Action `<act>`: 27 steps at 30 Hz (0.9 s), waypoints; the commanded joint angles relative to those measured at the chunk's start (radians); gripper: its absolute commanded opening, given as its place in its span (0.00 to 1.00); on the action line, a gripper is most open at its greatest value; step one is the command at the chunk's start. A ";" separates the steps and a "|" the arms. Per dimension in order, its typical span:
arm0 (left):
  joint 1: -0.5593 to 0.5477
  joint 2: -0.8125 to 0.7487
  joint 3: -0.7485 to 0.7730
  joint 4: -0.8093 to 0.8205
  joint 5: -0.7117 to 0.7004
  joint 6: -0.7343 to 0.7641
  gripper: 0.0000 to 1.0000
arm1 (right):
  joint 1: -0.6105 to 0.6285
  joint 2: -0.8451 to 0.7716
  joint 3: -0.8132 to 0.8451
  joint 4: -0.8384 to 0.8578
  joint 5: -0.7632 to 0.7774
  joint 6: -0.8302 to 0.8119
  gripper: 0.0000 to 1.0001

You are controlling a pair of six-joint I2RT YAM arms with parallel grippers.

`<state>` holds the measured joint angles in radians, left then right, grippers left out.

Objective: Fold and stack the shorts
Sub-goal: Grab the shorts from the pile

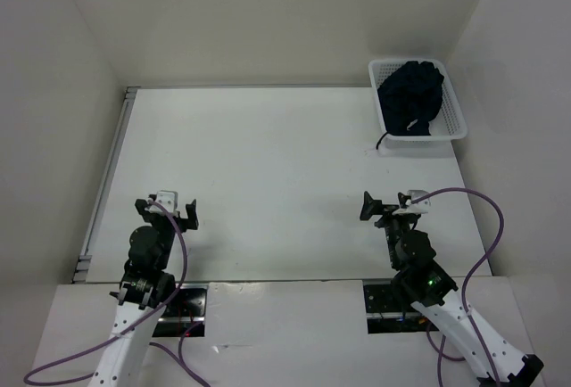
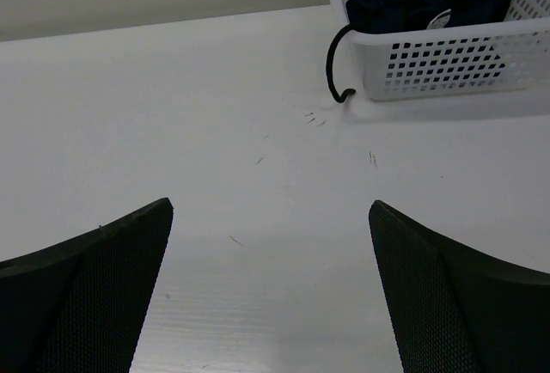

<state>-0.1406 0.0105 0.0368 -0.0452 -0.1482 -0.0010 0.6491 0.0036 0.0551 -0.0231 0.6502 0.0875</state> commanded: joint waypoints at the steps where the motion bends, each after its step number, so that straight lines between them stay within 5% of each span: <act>1: 0.006 -0.017 -0.029 0.034 0.021 0.001 1.00 | -0.006 -0.008 -0.055 0.006 0.016 -0.002 1.00; 6: 0.006 -0.017 -0.020 0.034 0.036 0.001 1.00 | -0.006 -0.008 -0.055 0.015 0.005 -0.015 1.00; 10: 0.006 -0.017 0.041 -0.047 0.439 0.001 1.00 | -0.006 -0.008 -0.055 0.044 -0.206 -0.303 1.00; 15: 0.006 -0.017 0.072 -0.083 0.738 0.001 1.00 | -0.006 -0.008 0.011 0.118 -0.426 -0.648 1.00; 17: 0.006 -0.017 0.081 -0.009 0.708 0.001 1.00 | -0.006 -0.008 0.037 -0.036 -0.632 -1.189 1.00; 18: 0.006 -0.017 0.081 0.051 0.681 0.001 1.00 | -0.006 -0.008 0.046 -0.073 -0.633 -1.254 1.00; 22: 0.006 0.009 0.110 0.230 0.475 0.001 1.00 | -0.006 -0.008 0.034 0.318 -0.410 -1.140 1.00; 27: 0.006 0.208 0.251 0.102 0.283 0.001 1.00 | -0.017 0.090 0.230 0.170 -0.434 -1.047 1.00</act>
<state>-0.1398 0.0998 0.1917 0.0299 0.2493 -0.0029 0.6399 0.0277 0.1608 0.0601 0.1886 -0.9661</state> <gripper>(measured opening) 1.001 0.998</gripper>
